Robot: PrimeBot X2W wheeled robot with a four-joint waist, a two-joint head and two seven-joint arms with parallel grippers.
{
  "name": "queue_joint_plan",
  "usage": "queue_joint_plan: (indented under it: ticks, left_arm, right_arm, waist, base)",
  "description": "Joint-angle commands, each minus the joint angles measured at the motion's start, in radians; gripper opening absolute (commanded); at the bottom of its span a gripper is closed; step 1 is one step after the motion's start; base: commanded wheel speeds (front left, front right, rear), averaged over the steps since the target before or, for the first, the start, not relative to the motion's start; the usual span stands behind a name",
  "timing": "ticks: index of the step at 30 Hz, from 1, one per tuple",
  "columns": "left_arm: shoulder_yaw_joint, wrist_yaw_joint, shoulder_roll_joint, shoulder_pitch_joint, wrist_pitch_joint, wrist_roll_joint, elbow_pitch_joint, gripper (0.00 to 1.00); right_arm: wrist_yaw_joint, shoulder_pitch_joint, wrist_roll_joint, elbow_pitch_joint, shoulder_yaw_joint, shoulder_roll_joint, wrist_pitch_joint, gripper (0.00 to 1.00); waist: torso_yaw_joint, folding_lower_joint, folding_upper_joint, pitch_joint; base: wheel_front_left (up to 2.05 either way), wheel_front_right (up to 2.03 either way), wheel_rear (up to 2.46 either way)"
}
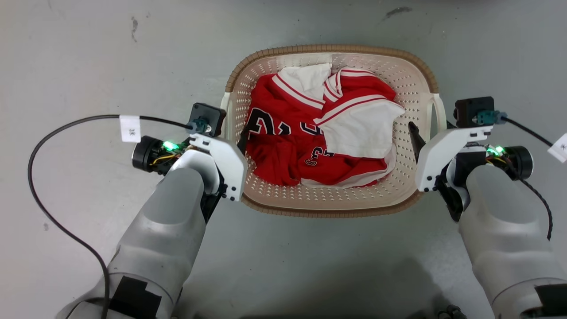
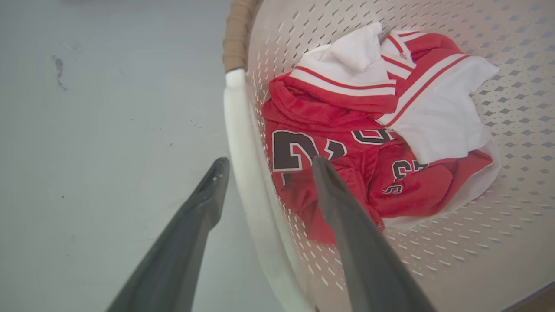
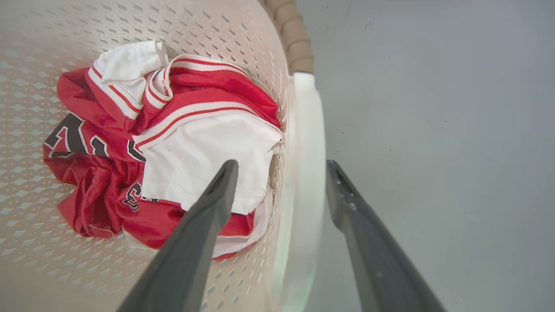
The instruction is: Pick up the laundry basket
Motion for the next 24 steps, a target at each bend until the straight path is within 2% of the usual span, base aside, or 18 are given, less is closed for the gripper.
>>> queue_joint_plan:
  ticks: [1,7,15,16,17,18,24]
  left_arm:
    - [-0.017,-0.001,0.003,-0.024,0.006,-0.020,0.002,1.00]
    - [-0.110,-0.001,0.018,-0.049,0.069,-0.108,0.007,1.00]
    - [-0.200,-0.001,0.039,-0.049,0.089,-0.204,-0.006,1.00]
    - [-0.211,-0.001,0.039,-0.047,0.098,-0.215,-0.004,1.00]
    - [-0.219,-0.001,0.038,-0.044,0.104,-0.229,-0.004,0.16]
    - [-0.230,-0.001,0.038,-0.042,0.108,-0.239,-0.005,0.00]
    - [-0.284,-0.002,0.048,-0.037,0.107,-0.295,-0.014,0.00]
  right_arm:
    - [-0.001,-0.024,-0.013,0.017,-0.006,-0.001,0.008,1.00]
    - [-0.001,-0.067,-0.047,0.073,-0.037,-0.001,0.022,1.00]
    - [-0.001,-0.091,-0.084,0.117,-0.079,-0.001,0.013,1.00]
    - [-0.001,-0.094,-0.086,0.122,-0.083,-0.001,0.015,0.43]
    - [-0.001,-0.097,-0.088,0.125,-0.086,-0.001,0.016,0.00]
    - [-0.001,-0.099,-0.089,0.129,-0.087,-0.001,0.015,0.00]
    - [-0.001,-0.093,-0.105,0.146,-0.099,-0.002,0.012,0.00]
  waist:
    - [0.003,-0.0001,0.0001,0.008]
    - [0.008,-0.0001,0.0001,0.026]
    - [0.015,-0.0001,0.0001,0.037]
    - [0.016,-0.0001,0.0001,0.037]
    - [0.017,-0.0001,0.0001,0.038]
    - [0.018,-0.0001,0.0001,0.038]
    - [0.019,-0.0001,0.0001,0.031]
  base:
    - [0.00,0.00,0.00]
    - [0.00,0.00,0.00]
    - [0.00,0.00,0.00]
    - [0.00,0.00,0.00]
    - [0.00,0.00,0.00]
    - [0.00,0.00,0.00]
    - [0.00,0.00,0.00]
